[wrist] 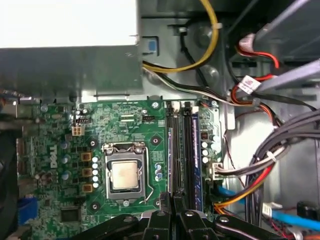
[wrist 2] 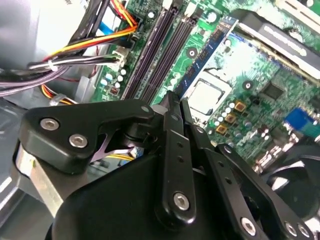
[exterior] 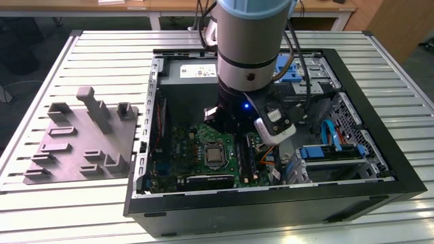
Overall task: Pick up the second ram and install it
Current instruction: 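Insert the second ram into the second slot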
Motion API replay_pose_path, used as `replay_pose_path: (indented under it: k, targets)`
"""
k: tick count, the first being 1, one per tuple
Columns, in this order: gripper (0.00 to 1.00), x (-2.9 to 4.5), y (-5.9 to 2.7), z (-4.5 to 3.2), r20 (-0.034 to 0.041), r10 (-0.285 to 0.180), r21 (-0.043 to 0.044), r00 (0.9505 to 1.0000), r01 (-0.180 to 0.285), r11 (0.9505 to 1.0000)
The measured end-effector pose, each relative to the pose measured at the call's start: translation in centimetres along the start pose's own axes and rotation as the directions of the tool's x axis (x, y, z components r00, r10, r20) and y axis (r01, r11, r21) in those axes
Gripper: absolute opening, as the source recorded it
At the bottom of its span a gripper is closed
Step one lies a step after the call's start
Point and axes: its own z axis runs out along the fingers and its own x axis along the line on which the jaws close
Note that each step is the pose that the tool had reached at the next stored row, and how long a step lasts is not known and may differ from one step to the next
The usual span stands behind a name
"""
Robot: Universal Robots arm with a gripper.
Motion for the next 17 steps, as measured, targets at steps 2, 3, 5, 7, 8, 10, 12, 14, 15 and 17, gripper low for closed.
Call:
replay_pose_path:
  k: [2,3,5,7,8,10,12,14,15,17]
  targets:
    - [0.14,-0.07,0.02,0.33,-0.0009,-0.023,-0.0013,0.9997,0.023,0.9997]
    - [0.14,-0.2,0.14,0.44,-0.0012,-0.023,-0.0009,0.9997,0.023,0.9997]
    - [0.14,-0.28,0.27,0.65,-0.001,-0.023,-0.0015,0.9997,0.023,0.9997]
    - [0.14,-0.28,0.27,0.66,-0.001,-0.023,-0.0013,0.9997,0.023,0.9997]
    - [0.14,-0.28,0.27,0.66,-0.001,-0.023,-0.0012,0.9997,0.023,0.9997]
    - [0.14,-0.29,0.27,0.66,-0.001,-0.023,-0.0012,0.9997,0.023,0.9997]
    - [0.14,-0.29,0.28,0.69,-0.0011,-0.023,0.0007,0.9997,0.023,0.9997]
    - [0.14,-0.28,0.27,0.85,-0.001,-0.023,0.0016,0.9997,0.023,0.9997]
    - [0.14,-0.28,0.26,0.97,-0.001,-0.023,0.0016,0.9997,0.023,0.9997]
    - [0.14,-0.27,0.25,1.16,-0.001,-0.023,0.0018,0.9997,0.023,0.9997]
